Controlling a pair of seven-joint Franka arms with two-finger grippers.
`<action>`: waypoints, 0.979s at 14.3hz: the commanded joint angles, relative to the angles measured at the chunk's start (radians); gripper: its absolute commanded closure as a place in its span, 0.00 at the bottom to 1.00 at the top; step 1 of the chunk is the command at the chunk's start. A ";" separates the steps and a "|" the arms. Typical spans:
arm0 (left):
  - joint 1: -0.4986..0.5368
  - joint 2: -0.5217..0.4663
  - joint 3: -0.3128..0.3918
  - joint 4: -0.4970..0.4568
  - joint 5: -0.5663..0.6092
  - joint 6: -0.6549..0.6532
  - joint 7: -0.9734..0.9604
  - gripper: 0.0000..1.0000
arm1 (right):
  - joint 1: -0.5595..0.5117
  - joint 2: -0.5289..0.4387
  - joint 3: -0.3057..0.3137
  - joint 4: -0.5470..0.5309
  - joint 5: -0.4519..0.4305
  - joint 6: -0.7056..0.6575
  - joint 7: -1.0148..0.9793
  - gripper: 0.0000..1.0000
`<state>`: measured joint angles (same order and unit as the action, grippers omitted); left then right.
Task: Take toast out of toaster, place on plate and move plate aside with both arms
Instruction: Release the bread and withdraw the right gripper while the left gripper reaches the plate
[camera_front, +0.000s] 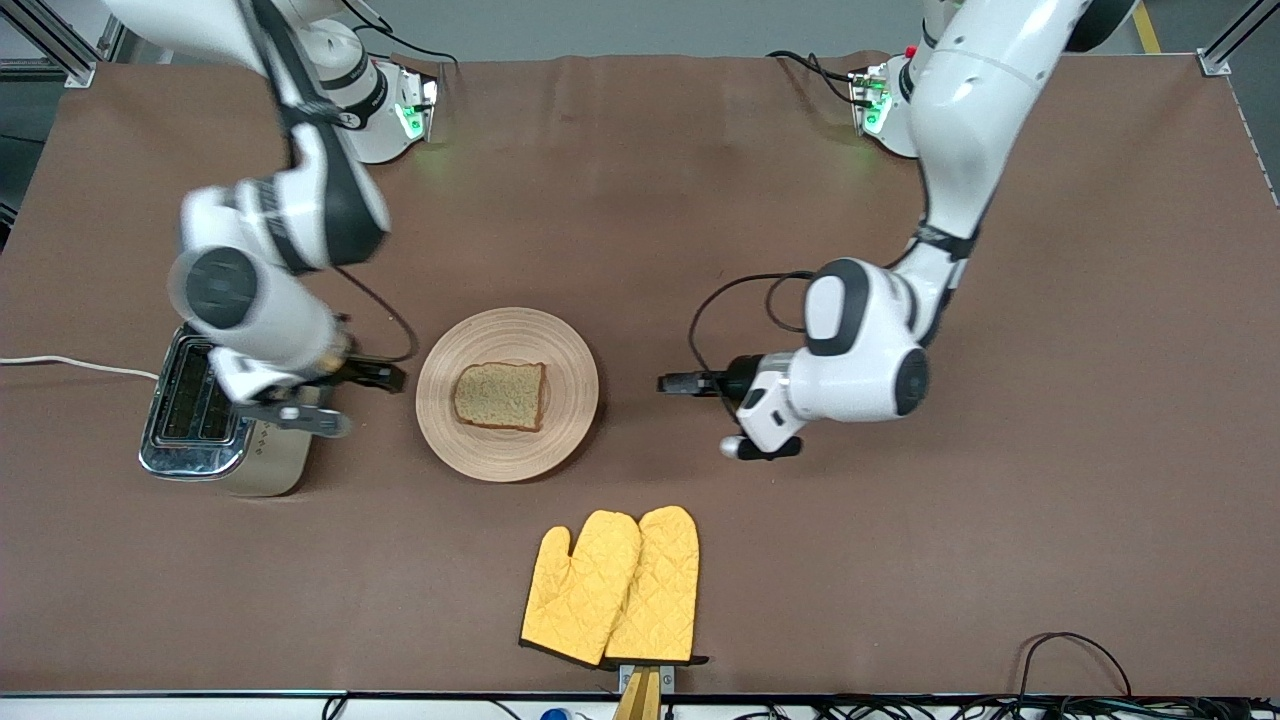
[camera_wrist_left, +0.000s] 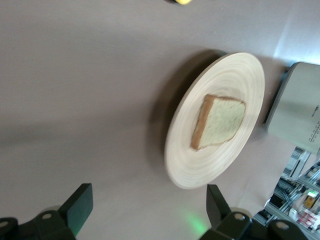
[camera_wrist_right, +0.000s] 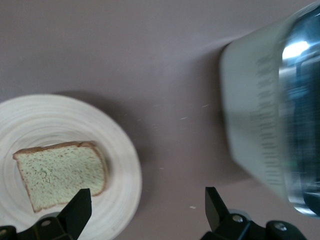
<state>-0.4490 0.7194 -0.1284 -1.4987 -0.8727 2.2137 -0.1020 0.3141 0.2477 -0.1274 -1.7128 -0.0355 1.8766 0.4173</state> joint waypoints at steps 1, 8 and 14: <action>-0.083 0.122 0.000 0.103 -0.069 0.117 0.019 0.00 | -0.108 -0.047 0.022 0.100 0.005 -0.123 -0.104 0.00; -0.230 0.316 -0.002 0.227 -0.147 0.331 0.047 0.09 | -0.314 -0.232 0.022 0.111 0.008 -0.301 -0.351 0.00; -0.237 0.313 -0.002 0.221 -0.147 0.340 0.097 1.00 | -0.392 -0.255 0.022 0.101 0.084 -0.304 -0.494 0.00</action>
<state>-0.6802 1.0218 -0.1328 -1.2974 -1.0016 2.5456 -0.0273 -0.0670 0.0052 -0.1271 -1.5865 0.0201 1.5547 -0.0655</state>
